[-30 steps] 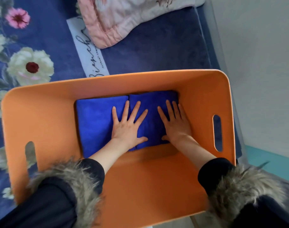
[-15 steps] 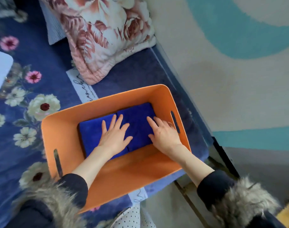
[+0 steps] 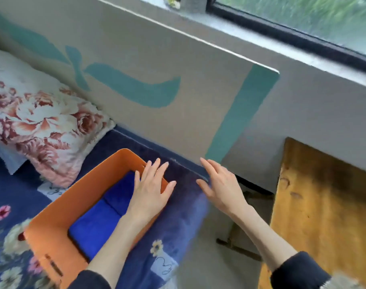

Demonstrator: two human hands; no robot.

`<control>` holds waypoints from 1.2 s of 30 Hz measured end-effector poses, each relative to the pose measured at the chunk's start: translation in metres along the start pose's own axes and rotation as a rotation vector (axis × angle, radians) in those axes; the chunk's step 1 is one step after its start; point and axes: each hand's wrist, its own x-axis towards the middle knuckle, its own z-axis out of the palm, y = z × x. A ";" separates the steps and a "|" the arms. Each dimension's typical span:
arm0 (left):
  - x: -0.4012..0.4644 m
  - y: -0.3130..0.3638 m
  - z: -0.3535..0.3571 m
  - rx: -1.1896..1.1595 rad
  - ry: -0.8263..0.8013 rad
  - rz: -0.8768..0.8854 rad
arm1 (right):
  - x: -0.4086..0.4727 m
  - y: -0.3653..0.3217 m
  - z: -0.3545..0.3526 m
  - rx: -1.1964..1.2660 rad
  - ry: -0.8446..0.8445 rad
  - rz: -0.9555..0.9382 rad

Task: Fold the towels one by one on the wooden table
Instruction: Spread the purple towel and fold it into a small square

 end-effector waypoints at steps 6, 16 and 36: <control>-0.029 0.121 0.041 0.070 -0.151 0.349 | -0.133 0.074 -0.039 0.067 0.170 0.345; -0.144 0.302 0.144 0.110 -0.566 1.023 | -0.422 0.117 -0.053 0.149 0.436 1.079; -0.469 0.347 0.227 0.140 -1.193 1.868 | -0.714 -0.097 0.033 0.169 0.775 2.081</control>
